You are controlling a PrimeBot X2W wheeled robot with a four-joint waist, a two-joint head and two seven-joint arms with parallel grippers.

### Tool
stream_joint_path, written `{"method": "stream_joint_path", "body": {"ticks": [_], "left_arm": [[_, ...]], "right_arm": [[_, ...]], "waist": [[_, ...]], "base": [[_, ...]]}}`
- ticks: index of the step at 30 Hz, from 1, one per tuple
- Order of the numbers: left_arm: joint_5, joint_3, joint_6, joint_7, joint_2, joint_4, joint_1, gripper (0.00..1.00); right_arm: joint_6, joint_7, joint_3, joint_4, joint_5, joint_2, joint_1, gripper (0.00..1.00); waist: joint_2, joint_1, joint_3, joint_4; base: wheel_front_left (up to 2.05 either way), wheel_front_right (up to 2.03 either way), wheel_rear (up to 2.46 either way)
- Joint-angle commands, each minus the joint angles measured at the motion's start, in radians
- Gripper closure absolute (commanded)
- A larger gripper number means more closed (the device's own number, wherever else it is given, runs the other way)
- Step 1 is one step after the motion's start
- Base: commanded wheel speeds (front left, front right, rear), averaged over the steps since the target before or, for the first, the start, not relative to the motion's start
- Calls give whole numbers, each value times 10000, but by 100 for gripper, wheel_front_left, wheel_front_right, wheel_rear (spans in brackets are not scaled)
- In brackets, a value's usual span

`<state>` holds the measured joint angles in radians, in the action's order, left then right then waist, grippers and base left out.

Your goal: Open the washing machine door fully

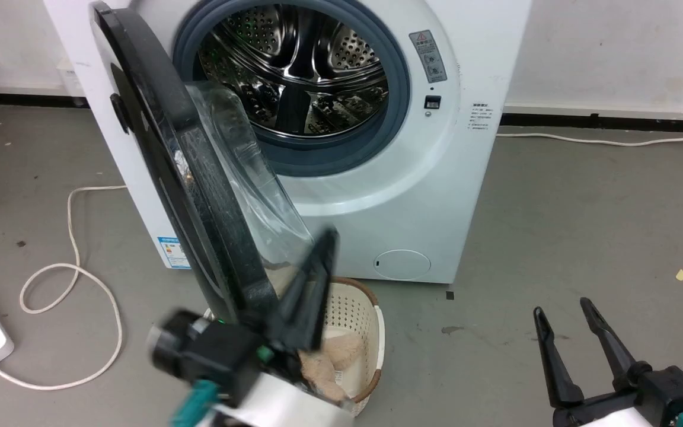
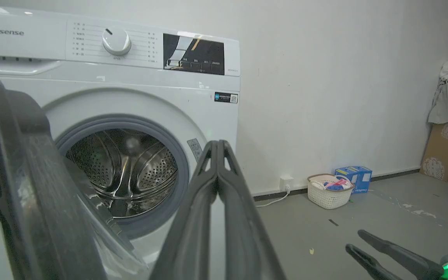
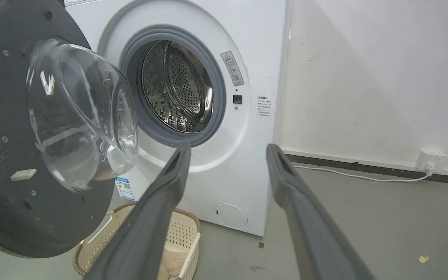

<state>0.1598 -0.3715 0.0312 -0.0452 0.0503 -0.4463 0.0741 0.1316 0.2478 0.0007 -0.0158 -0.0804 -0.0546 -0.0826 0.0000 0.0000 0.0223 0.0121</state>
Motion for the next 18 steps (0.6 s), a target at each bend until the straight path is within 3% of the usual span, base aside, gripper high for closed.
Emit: {"method": "stream_joint_path", "body": {"ticks": [1, 8, 18], "left_arm": [[-16, -256, 5, -127, 23, 433, -353, 100], [-382, -598, 379, -736, 126, 2126, -838, 100], [199, -40, 698, -161, 120, 3917, -864, 100]], "right_arm": [[-9, 11, -42, 51, -52, 43, 98, 0], [-9, -66, 82, 153, 165, 43, 111, 0], [-9, -82, 48, 241, 65, 43, 117, 0]], "waist": [[0, 0, -11, 38], [0, 0, -84, 101], [0, 0, -148, 270]], "base": [[0, 0, 0], [0, 0, 0], [0, 0, 0]]}}
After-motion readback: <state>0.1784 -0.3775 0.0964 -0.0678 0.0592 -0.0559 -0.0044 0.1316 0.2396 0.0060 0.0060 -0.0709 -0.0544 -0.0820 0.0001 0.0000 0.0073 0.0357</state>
